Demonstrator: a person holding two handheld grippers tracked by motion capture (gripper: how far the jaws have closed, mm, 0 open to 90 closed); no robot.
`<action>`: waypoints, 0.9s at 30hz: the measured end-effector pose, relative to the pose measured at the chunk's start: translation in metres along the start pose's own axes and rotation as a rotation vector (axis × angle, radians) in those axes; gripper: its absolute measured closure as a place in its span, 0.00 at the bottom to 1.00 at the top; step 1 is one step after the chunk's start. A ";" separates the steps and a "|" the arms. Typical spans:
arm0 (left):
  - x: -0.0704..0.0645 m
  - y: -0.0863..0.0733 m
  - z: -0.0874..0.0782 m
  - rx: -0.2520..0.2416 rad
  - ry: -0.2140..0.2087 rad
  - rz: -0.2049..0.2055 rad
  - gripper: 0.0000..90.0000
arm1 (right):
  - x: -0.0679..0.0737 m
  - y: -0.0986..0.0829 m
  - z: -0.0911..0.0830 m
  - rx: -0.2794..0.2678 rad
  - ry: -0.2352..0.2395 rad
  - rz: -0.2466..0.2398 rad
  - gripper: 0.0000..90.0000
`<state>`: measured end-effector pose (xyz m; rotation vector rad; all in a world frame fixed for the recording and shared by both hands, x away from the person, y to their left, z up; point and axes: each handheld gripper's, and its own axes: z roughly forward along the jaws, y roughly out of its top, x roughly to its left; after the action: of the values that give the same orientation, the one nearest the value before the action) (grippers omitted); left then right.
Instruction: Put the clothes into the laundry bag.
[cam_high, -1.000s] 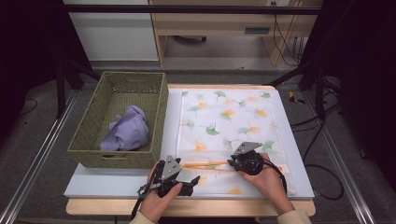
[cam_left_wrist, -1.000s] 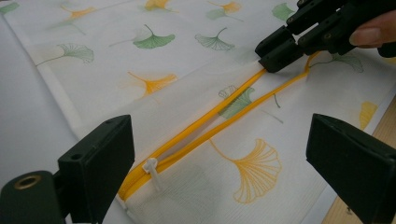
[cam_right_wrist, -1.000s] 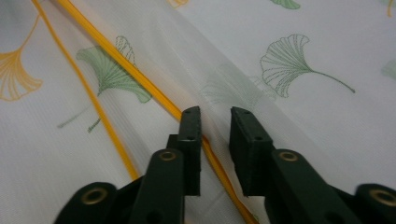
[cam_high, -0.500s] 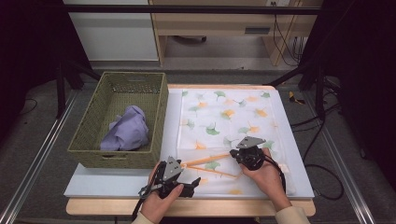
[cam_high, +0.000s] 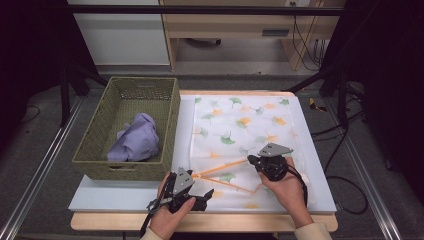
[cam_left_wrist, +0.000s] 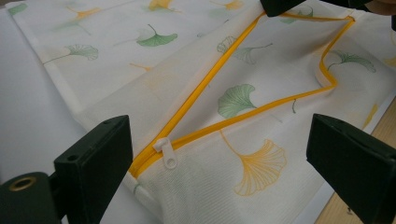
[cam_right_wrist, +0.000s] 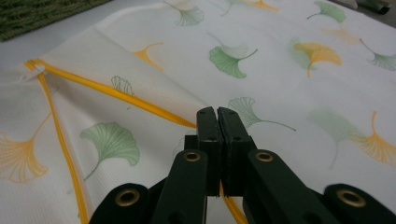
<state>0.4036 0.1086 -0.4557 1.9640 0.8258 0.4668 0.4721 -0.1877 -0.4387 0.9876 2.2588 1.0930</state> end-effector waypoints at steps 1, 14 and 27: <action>0.000 0.000 0.000 0.001 0.000 0.000 0.08 | 0.000 0.001 -0.001 -0.009 -0.004 0.004 0.99; 0.000 0.010 -0.008 -0.017 -0.028 -0.003 0.08 | -0.006 0.010 -0.015 -0.119 0.000 0.085 0.99; 0.012 0.064 -0.036 0.066 0.012 0.079 0.07 | -0.008 0.005 -0.013 -0.111 0.014 0.081 0.99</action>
<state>0.4130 0.1170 -0.3827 2.0627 0.7821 0.5034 0.4709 -0.1979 -0.4261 1.0363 2.1600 1.2480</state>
